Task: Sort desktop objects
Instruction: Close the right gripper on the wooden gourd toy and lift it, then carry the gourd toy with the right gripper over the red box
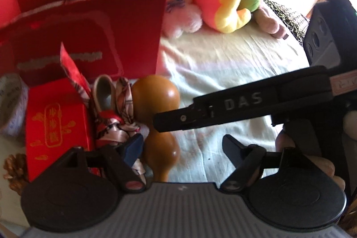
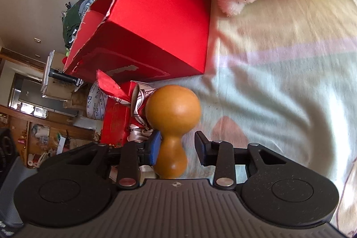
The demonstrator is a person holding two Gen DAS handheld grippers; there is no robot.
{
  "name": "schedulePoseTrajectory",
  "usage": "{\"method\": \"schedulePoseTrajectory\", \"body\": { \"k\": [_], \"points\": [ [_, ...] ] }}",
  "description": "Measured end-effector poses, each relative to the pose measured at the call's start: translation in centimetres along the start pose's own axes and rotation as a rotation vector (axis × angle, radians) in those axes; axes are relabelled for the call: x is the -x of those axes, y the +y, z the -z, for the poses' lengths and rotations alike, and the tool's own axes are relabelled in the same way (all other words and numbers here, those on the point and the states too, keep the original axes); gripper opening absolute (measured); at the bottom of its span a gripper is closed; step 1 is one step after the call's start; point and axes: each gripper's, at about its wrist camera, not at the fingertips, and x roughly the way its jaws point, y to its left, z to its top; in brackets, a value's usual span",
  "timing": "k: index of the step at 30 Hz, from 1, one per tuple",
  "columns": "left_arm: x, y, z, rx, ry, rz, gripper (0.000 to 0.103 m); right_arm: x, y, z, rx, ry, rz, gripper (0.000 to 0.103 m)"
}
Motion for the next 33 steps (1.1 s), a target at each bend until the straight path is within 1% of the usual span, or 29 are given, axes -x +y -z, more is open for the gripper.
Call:
{"method": "schedulePoseTrajectory", "body": {
  "k": [2, 4, 6, 8, 10, 13, 15, 19, 23, 25, 27, 30, 33],
  "points": [
    [-0.1, 0.4, 0.0, 0.015, -0.002, 0.014, 0.081, -0.2, -0.1, -0.2, 0.001, 0.019, -0.011, 0.036],
    [-0.2, 0.6, 0.1, 0.023, -0.005, 0.025, 0.078, -0.3, -0.3, -0.3, -0.007, 0.029, -0.025, 0.036],
    [-0.1, 0.6, 0.1, 0.019, -0.014, 0.036, 0.075, -0.6, -0.6, -0.5, -0.011, 0.051, -0.038, 0.036],
    [-0.3, 0.6, 0.2, 0.012, -0.023, 0.042, 0.074, -0.8, -0.9, -0.6, -0.018, 0.074, -0.052, 0.036],
    [-0.3, 0.6, 0.1, 0.006, -0.027, 0.038, 0.075, -0.7, -1.2, -0.6, -0.02, 0.078, -0.055, 0.033],
    [-0.4, 0.5, 0.1, -0.005, -0.028, 0.04, 0.076, -0.3, -1.6, -0.5, -0.027, 0.077, -0.067, 0.032],
    [-0.6, 0.3, 0.0, -0.017, -0.024, 0.043, 0.076, 0.0, -1.6, -0.5, -0.015, 0.077, -0.058, 0.03],
    [-1.1, -0.4, 0.0, -0.033, -0.015, 0.081, 0.076, 1.0, -1.9, -0.1, -0.008, 0.073, -0.051, 0.03],
    [-2.0, -1.5, 0.1, -0.061, 0.002, 0.129, 0.074, 2.0, -2.7, 0.3, -0.033, 0.053, -0.026, 0.03],
    [-2.5, -2.5, 0.1, -0.087, 0.015, 0.133, 0.065, 3.1, -3.6, 0.6, -0.065, 0.04, -0.031, 0.03],
    [-2.7, -3.5, 0.1, -0.115, 0.02, 0.145, 0.064, 4.2, -4.1, 0.8, -0.082, 0.019, -0.025, 0.03],
    [-2.1, -4.9, -0.5, -0.145, -0.006, 0.176, 0.064, 6.3, -4.6, 0.8, -0.075, -0.034, -0.011, 0.03],
    [-1.2, -5.9, -1.4, -0.154, -0.043, 0.217, 0.064, 8.1, -4.3, 0.5, -0.071, -0.087, -0.005, 0.03]
  ]
}}
